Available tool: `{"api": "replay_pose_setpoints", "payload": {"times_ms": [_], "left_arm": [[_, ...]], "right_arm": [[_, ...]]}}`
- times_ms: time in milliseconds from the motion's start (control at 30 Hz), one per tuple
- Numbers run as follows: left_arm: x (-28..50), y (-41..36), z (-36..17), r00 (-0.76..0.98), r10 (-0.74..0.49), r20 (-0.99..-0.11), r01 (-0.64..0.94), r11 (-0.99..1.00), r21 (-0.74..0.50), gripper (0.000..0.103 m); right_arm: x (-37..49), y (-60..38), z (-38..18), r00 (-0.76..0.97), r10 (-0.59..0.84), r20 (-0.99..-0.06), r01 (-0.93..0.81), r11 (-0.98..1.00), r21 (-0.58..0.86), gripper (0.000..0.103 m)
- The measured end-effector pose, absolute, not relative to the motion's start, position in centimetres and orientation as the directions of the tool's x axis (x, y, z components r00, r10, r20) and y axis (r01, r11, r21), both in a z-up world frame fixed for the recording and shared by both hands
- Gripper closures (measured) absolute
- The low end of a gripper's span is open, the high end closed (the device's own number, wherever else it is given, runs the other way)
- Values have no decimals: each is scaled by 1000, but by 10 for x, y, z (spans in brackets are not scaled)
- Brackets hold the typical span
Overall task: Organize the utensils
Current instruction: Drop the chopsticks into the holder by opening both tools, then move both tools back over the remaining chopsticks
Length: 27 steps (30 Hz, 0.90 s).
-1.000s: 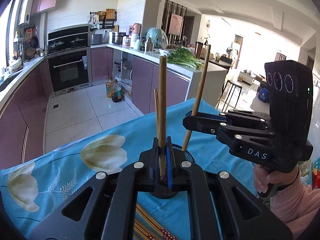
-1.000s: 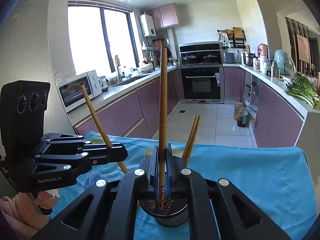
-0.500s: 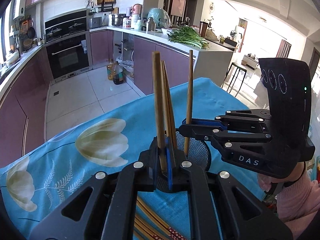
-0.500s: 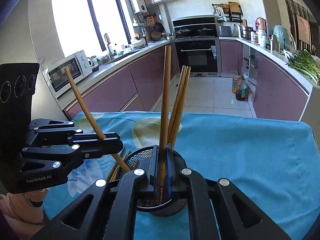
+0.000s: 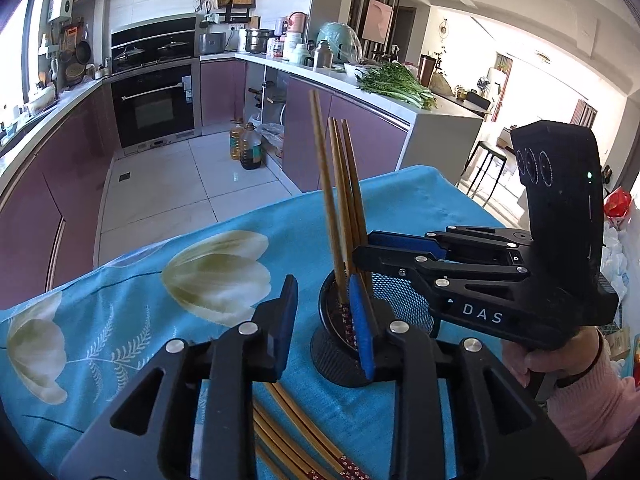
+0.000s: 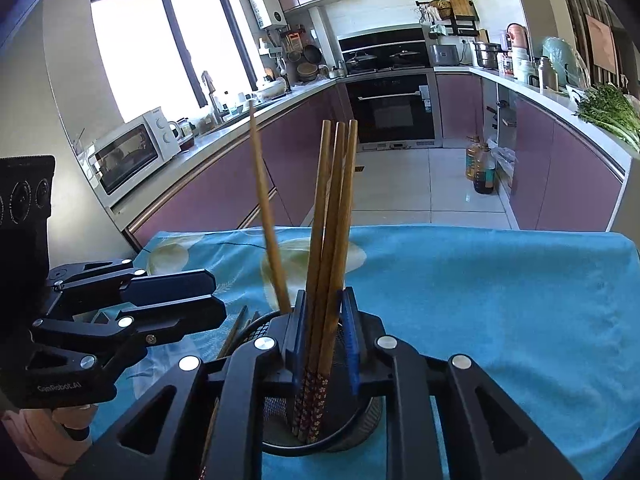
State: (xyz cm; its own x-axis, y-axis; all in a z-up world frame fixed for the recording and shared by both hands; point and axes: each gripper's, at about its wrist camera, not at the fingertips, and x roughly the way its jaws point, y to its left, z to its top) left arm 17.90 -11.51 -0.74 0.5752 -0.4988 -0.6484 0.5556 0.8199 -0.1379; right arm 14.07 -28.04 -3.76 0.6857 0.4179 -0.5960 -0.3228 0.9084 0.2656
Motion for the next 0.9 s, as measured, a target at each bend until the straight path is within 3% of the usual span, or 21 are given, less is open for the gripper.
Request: {"api": "replay_pose_setpoints", "payload": {"times_ms": [267, 600, 900], "left_arm": [[171, -103, -13, 589, -496, -638, 542, 828, -143, 74], [148, -71, -31, 606, -465, -645, 503, 853, -142, 68], [126, -35, -62, 596, -410, -691, 448, 883, -138, 65]], "right_arm": [[132, -281, -36, 701, 412, -582, -329, 911, 249, 85], [98, -286, -25, 735, 405, -544, -340, 914, 221, 77], [46, -269, -23, 671, 523, -526, -476, 847, 237, 72]]}}
